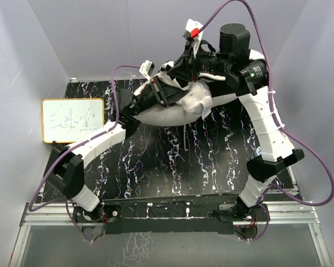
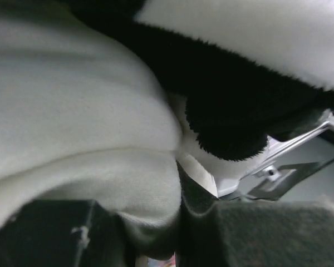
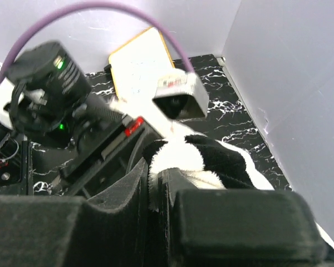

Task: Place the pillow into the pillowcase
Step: Stuff the pillow into the pillowcase.

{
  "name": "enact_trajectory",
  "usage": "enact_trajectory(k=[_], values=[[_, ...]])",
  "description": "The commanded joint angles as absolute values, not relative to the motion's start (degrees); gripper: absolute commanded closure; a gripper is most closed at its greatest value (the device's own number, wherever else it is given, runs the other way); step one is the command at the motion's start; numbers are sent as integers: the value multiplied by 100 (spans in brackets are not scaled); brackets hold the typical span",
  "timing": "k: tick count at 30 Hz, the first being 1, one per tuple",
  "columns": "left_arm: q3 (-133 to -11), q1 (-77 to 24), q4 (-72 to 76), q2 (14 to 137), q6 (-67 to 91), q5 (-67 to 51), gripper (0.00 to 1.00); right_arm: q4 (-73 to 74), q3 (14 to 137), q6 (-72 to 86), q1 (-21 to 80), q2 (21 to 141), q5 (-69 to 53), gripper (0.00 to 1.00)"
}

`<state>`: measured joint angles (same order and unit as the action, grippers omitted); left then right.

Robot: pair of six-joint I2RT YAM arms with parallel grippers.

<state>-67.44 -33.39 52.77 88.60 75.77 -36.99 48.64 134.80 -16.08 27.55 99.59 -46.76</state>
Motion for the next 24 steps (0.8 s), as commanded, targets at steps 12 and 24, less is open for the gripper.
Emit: enact_trajectory(k=[12,24], values=[[-1510,-3426,7049,7920,10908,2109,100,2255,10974,-237,3556,10907,-5334,92],[-1148,-2266,5486,7436,10695,1784,100,2916,12239,-622,4003,12073,-5676,63]])
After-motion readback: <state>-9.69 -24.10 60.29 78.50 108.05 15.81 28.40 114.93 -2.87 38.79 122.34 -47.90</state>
